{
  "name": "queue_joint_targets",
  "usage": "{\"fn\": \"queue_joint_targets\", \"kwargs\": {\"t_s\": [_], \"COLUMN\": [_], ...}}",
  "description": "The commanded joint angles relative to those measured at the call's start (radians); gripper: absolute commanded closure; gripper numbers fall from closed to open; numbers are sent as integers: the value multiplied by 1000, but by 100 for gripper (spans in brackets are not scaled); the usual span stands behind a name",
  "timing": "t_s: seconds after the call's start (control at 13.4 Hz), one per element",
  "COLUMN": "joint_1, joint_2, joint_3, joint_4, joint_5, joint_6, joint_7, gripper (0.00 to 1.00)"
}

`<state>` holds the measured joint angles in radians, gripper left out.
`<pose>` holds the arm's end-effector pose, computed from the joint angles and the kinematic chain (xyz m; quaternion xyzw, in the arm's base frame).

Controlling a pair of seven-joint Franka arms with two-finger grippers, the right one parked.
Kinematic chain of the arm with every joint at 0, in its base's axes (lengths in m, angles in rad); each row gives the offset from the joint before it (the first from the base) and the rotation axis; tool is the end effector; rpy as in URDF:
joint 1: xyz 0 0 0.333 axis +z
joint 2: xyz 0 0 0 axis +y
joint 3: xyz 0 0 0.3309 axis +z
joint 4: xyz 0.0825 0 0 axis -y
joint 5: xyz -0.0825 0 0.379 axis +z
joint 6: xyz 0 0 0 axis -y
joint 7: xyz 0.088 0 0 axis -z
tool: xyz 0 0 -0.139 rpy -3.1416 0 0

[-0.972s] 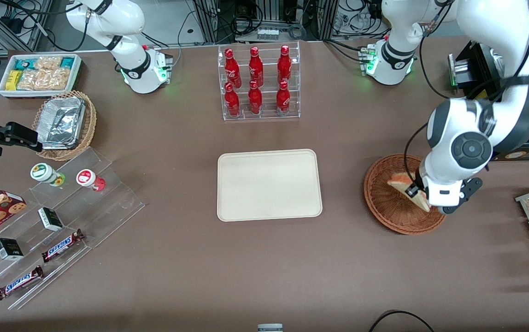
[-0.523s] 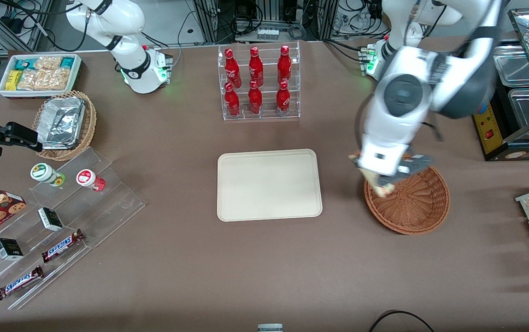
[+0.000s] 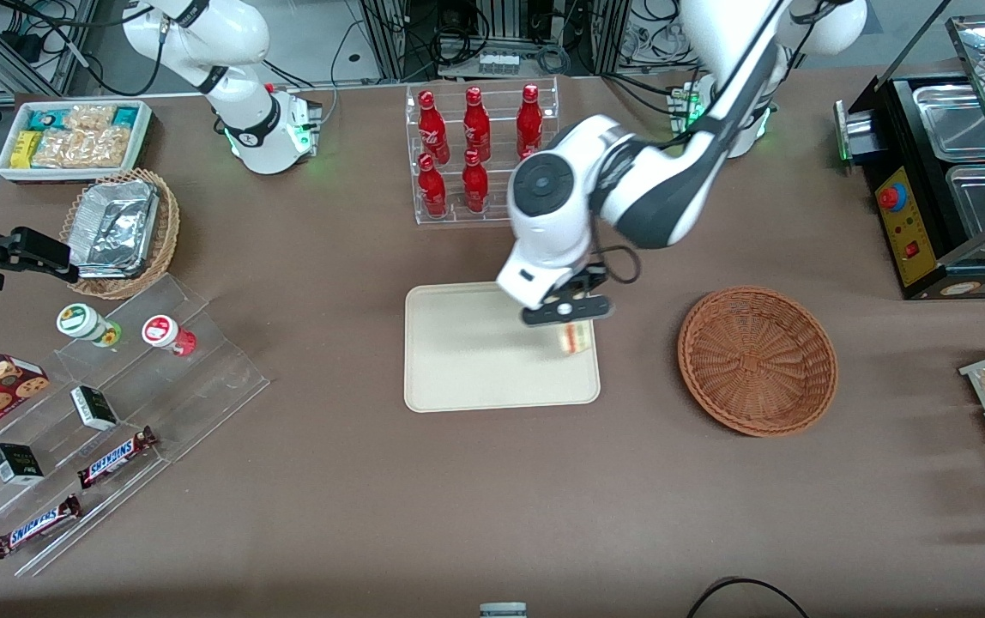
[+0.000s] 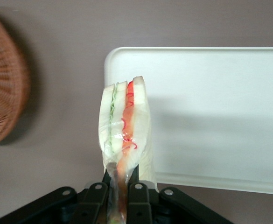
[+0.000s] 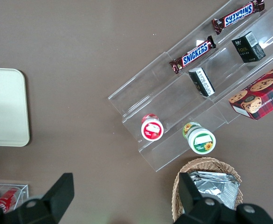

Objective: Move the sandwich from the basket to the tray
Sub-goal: 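Lower the sandwich onto the tray and open the left gripper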

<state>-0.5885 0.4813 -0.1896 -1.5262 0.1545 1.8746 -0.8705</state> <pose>0.5026 -0.4492 0.3577 -0.9974 -0.0263 0.0213 0.0641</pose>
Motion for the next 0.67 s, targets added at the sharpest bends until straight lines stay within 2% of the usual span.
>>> {"fn": "queue_joint_targets", "kwargs": {"t_s": [0.0,0.3,0.6], "joint_1": [-51,-123,-128], "joint_2": [109,215,279], "joint_3": [1,7,7], "joint_4": [121,140,140], "joint_5": [7,23,50], "joint_6": [29,181,201], "joint_7": [15,16,10], "gripper": [100,100,100]}}
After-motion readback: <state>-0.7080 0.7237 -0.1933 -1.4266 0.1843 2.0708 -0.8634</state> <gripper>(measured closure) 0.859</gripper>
